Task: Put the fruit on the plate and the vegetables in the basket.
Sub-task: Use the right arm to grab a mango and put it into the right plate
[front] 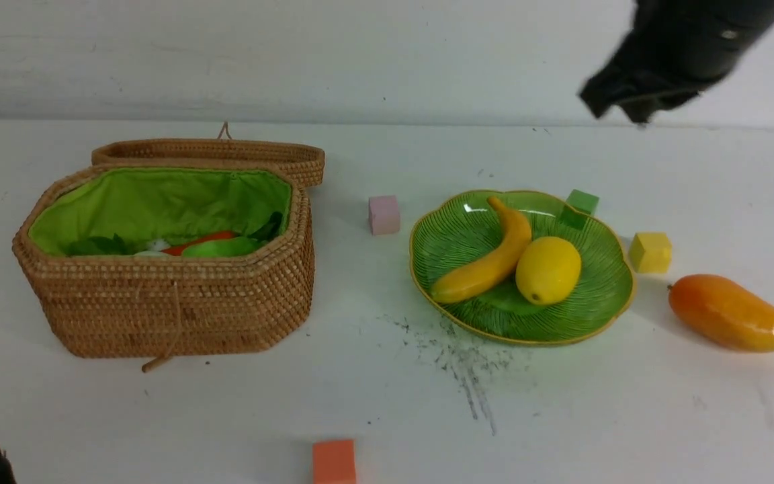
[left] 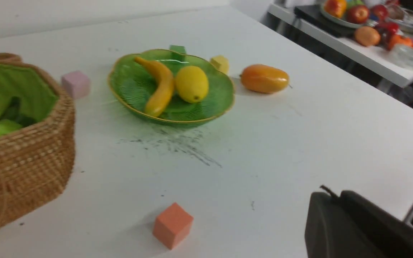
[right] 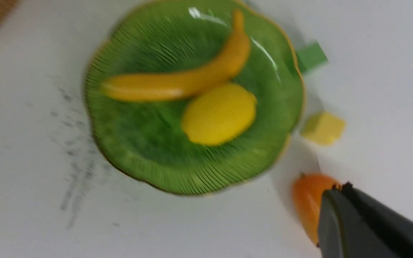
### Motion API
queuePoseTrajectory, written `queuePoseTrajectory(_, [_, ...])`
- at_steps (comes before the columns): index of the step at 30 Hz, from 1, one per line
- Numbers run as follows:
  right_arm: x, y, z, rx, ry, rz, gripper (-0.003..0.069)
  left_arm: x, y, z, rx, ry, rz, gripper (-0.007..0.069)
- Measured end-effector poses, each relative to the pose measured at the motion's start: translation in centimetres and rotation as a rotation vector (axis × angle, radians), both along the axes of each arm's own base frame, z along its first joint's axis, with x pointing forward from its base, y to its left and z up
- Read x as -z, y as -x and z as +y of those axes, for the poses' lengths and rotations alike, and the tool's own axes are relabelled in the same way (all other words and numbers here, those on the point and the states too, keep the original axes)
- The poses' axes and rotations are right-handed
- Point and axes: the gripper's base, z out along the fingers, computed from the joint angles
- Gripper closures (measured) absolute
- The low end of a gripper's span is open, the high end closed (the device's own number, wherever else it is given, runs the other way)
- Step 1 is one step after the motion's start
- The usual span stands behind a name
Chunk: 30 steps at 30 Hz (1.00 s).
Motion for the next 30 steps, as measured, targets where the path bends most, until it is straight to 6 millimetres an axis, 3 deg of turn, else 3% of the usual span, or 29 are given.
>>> queuePoseTrajectory(1, [1.0,-0.1,-1.3,0.039,0.003,0.038,0.0669,0.0,0.1,-0.1,0.014,-0.003,-0.004,0.0596])
queuePoseTrajectory(3, [4.0,-0.4,-5.7,0.171,-0.004,0.147,0.0648,0.0,0.3,-0.2,0.042,-0.006,-0.008,0.0596])
queuePoseTrajectory(5, [6.7,-0.6,-8.3,0.231,-0.036,0.247,0.0602,0.0,0.4,-0.3,0.054,-0.003,-0.006,0.0596])
queuePoseTrajectory(6, [6.7,-0.6,-8.3,0.231,-0.036,0.247,0.0602,0.0,0.4,-0.3,0.054,-0.003,-0.006,0.0596])
queuePoseTrajectory(7, [8.6,-0.9,-9.7,0.247,-0.062,0.306,0.0540,0.0,0.4,-0.3,0.057,-0.003,-0.006,0.0596])
queuePoseTrajectory(8, [9.1,-1.0,-9.9,0.248,-0.079,0.318,0.0521,0.0,0.4,-0.3,0.058,-0.003,-0.006,0.0596])
queuePoseTrajectory(10, [11.4,-2.0,-11.1,0.238,-0.104,0.359,0.0379,0.0,0.4,-0.3,0.059,-0.005,-0.008,0.0596])
queuePoseTrajectory(12, [12.3,-2.6,-11.6,0.219,-0.100,0.366,0.0296,0.0,0.4,-0.3,0.060,-0.006,-0.010,0.0596])
queuePoseTrajectory(13, [13.4,-3.4,-11.9,0.185,-0.081,0.355,0.0151,0.0,0.4,-0.3,0.060,-0.006,-0.010,0.0596])
queuePoseTrajectory(16, [14.6,-4.7,-12.2,0.120,-0.032,0.298,0.0008,0.0,0.4,-0.3,0.060,-0.005,-0.009,0.0596])
queuePoseTrajectory(22, [16.8,-6.4,-12.4,0.034,0.028,0.256,-0.0010,0.1,0.4,-0.3,0.061,-0.014,-0.002,0.0594])
queuePoseTrajectory(30, [22.7,-8.0,-13.3,-0.057,0.147,0.377,0.0004,0.3,0.5,-0.3,0.069,-0.030,0.025,0.0589])
